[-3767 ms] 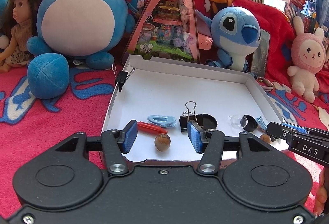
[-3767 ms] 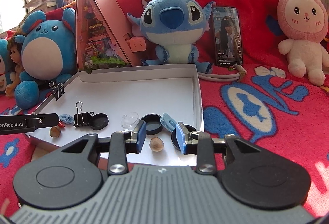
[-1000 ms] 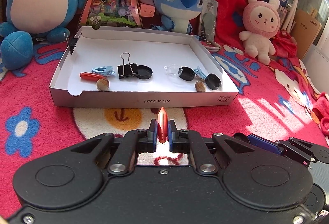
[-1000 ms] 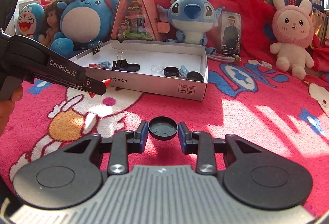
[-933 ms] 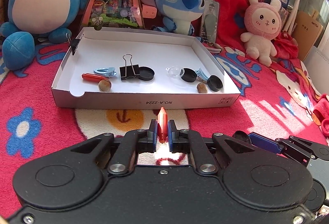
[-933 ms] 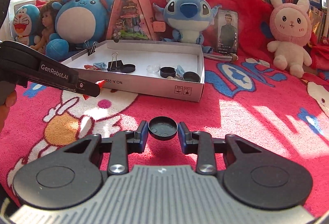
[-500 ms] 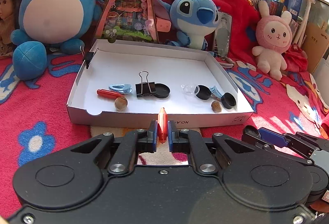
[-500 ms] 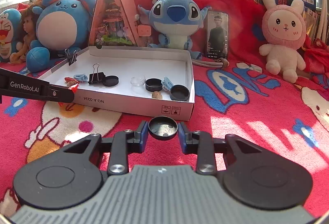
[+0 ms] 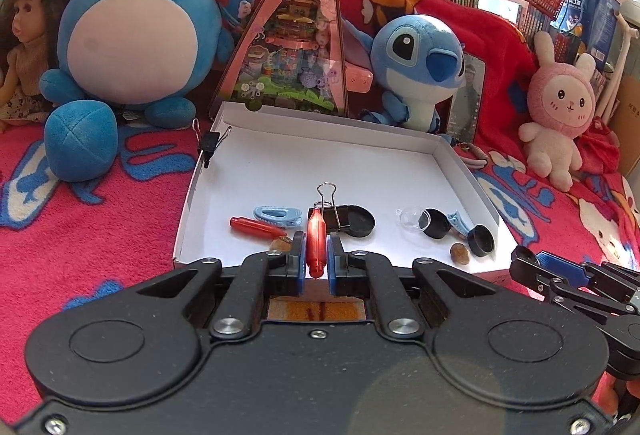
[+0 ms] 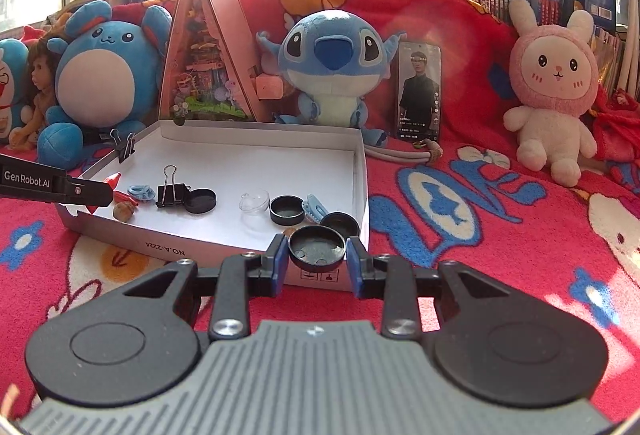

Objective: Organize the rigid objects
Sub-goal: 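Carry the black lid and red stick over the white box with both tools, then lower the lid and red stick into the box and open both tools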

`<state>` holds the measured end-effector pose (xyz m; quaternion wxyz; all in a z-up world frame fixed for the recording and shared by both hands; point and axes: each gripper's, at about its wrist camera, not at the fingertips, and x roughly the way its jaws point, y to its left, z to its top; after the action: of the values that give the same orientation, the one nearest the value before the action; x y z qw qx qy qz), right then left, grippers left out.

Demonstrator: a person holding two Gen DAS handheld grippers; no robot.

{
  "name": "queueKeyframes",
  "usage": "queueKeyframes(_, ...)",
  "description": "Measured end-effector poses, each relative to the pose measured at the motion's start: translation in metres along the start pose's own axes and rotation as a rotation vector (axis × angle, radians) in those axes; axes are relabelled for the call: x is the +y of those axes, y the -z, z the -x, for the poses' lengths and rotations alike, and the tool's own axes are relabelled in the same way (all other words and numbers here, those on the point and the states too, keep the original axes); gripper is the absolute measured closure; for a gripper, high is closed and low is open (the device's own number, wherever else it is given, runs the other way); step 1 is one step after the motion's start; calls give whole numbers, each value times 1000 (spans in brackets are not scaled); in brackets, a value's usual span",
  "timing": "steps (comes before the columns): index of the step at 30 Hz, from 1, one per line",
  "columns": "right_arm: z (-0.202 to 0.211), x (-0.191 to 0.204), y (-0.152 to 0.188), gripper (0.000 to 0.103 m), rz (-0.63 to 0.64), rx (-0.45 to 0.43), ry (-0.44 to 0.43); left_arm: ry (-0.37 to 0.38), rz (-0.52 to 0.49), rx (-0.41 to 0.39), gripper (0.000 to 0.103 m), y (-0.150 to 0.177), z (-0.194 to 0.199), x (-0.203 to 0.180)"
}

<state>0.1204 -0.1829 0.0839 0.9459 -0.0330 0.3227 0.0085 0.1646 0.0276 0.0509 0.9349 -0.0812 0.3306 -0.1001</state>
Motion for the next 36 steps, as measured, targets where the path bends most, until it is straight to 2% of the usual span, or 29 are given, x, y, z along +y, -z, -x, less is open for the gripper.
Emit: queueKeyframes(36, -64, 9, -13, 66, -26, 77, -23, -52, 10, 34, 93, -4, -41, 7)
